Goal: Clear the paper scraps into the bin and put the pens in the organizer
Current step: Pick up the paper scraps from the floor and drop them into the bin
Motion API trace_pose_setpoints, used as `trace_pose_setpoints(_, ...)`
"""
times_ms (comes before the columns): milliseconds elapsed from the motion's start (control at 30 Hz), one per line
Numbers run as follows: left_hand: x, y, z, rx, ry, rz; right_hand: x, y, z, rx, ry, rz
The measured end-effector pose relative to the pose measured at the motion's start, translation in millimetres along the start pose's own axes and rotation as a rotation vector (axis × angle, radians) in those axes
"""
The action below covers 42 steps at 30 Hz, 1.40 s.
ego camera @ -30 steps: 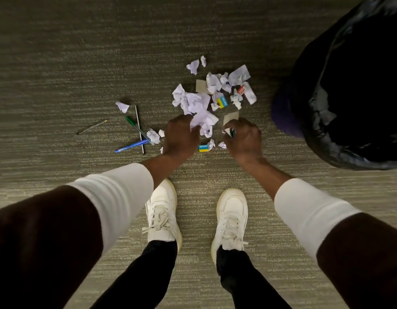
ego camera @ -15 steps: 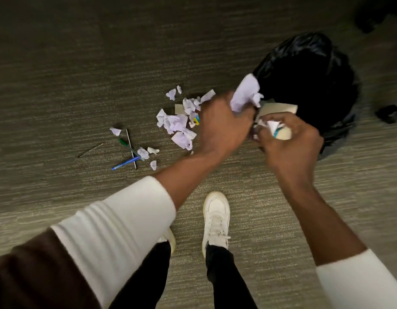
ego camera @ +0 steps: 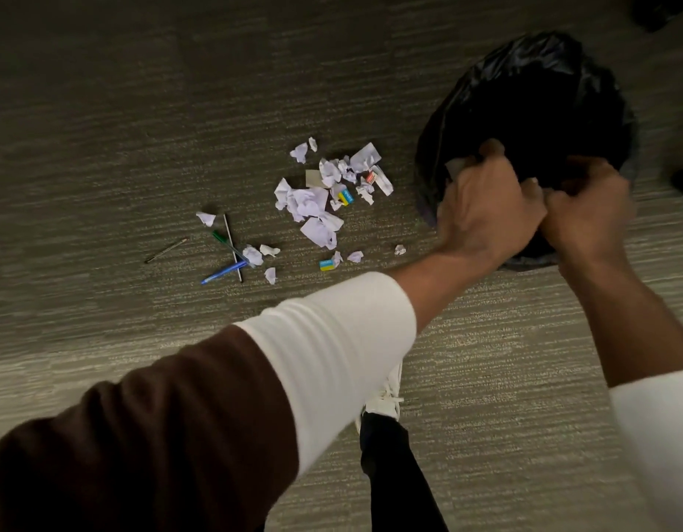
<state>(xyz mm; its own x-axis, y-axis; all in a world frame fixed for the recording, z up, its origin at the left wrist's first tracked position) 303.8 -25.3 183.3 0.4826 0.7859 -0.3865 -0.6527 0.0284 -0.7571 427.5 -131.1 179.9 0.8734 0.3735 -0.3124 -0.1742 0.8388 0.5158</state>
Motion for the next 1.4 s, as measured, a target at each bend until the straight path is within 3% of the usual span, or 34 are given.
trace_pose_setpoints(100,-3.0,22.5,18.5,0.004,-0.046,-0.043,-13.2,15.9,-5.1,0.073,-0.004,0.081)
trace_pose_setpoints(367,20.8,136.6,76.9,0.088,-0.165,0.065,-61.8,77.7,-85.6,0.219,0.141,0.366)
trace_pose_setpoints(500,34.0,192.3,100.5,0.193,-0.149,0.125,-67.6,86.8,-163.6,0.127,0.325,0.406)
trace_pose_setpoints(567,38.4,215.6,107.2,0.26,-0.161,0.122,-63.2,82.2,-200.7,-0.036,0.399,0.405)
trace_pose_setpoints(767,61.8,303.3,98.4,0.544,-0.048,0.139,-42.8,59.4,-290.0,-0.338,0.516,0.403)
trace_pose_setpoints(900,76.4,353.1,87.0,0.664,0.02,0.222,-16.8,46.2,-330.4,-0.495,0.529,0.4)
trace_pose_setpoints(1033,100.0,395.9,67.0,0.584,0.119,0.305,18.6,37.4,-370.3,-0.566,0.54,0.44)
trace_pose_setpoints(1233,127.9,403.9,39.1,0.509,0.073,0.199,56.4,37.2,-419.3,-0.534,0.562,0.576)
trace_pose_setpoints(1400,125.8,406.5,25.2,0.713,0.04,0.145,40.0,47.8,-432.8,-0.694,0.552,0.599)
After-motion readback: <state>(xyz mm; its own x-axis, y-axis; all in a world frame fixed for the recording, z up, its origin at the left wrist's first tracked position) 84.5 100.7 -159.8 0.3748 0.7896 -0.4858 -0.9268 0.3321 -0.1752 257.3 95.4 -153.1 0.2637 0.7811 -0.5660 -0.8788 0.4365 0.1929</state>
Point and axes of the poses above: each hand's wrist, its own x-axis towards the middle knuckle, its own z-axis out of the back of the hand, y = z × x, the point moved 8 cm from there along x, towards the middle knuckle, and after that the axes turned 1 degree about z, right-handed, at the moved point
